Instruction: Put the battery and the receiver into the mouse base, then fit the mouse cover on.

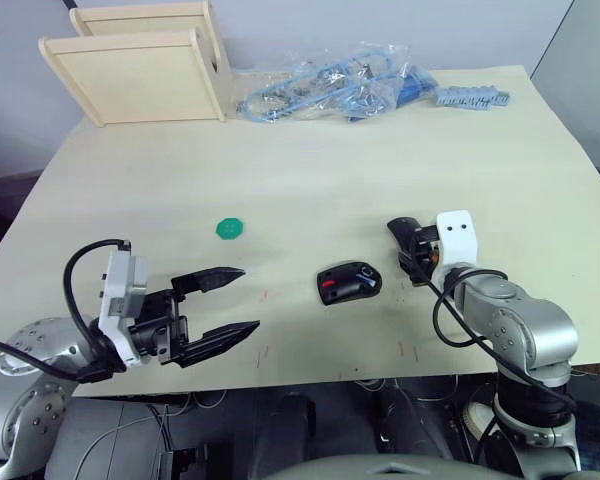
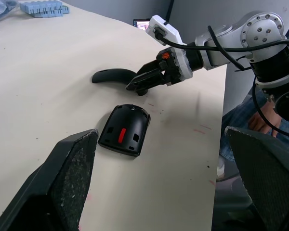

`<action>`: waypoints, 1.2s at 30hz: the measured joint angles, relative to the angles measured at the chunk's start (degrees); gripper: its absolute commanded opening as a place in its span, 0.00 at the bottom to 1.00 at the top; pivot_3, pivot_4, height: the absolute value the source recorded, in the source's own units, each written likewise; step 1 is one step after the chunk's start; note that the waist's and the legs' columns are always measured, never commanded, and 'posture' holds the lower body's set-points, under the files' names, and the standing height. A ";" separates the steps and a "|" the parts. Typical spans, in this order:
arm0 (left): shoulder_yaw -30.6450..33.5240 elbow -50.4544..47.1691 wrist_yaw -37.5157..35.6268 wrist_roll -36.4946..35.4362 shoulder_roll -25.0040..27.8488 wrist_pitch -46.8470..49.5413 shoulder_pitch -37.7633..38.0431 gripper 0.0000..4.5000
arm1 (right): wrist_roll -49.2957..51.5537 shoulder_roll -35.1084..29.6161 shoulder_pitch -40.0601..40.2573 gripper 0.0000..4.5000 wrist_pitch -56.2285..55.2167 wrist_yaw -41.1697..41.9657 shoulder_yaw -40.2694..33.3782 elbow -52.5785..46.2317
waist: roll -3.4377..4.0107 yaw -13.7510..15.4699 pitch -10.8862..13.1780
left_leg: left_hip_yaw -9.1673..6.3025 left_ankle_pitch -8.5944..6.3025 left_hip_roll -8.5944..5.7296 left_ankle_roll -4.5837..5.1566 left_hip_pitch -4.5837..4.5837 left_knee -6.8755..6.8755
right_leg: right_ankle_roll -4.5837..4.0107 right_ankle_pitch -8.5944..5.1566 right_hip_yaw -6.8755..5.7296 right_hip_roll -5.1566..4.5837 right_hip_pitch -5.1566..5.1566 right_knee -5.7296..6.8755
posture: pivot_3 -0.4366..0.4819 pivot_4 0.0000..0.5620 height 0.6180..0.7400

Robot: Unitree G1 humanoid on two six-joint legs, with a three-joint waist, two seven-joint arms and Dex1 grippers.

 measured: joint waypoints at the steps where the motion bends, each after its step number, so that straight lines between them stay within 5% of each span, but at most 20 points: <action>1: 0.00 0.00 -0.01 0.00 0.00 -0.02 0.01 1.00 | -0.13 0.00 0.00 0.88 -0.01 0.02 0.00 0.00 | 0.00 0.00 0.00 | 0.00 0.00 0.00 0.00 0.00 0.00 | 0.00 0.00 0.00 0.00 0.00 0.00 | 0.48 0.27 1.00; 24: -1.82 0.60 -0.77 0.29 -0.01 -1.47 -0.16 1.00 | -0.77 0.14 0.43 0.88 -1.01 0.71 0.04 0.00 | 0.04 0.00 0.03 | 0.00 0.00 0.00 0.00 -0.02 -0.01 | 0.00 0.00 0.00 0.00 -0.01 -0.01 | 0.48 0.27 1.00; 27: -1.93 0.67 -0.78 0.46 -0.01 -1.68 -0.28 1.00 | -0.88 0.14 0.60 0.61 -1.20 1.08 0.05 0.00 | 0.04 0.00 0.03 | 0.00 0.00 0.00 0.00 -0.02 -0.01 | 0.00 0.00 0.00 0.00 -0.02 -0.01 | 0.48 0.27 1.00; 36: -2.16 0.70 -0.78 0.64 -0.02 -2.01 -0.28 1.00 | -1.05 0.01 0.84 0.61 -1.20 1.49 0.08 -0.01 | 0.04 0.00 0.04 | -0.01 0.00 0.00 0.00 -0.03 -0.01 | 0.00 0.00 0.00 0.00 -0.02 -0.01 | 0.48 0.27 1.00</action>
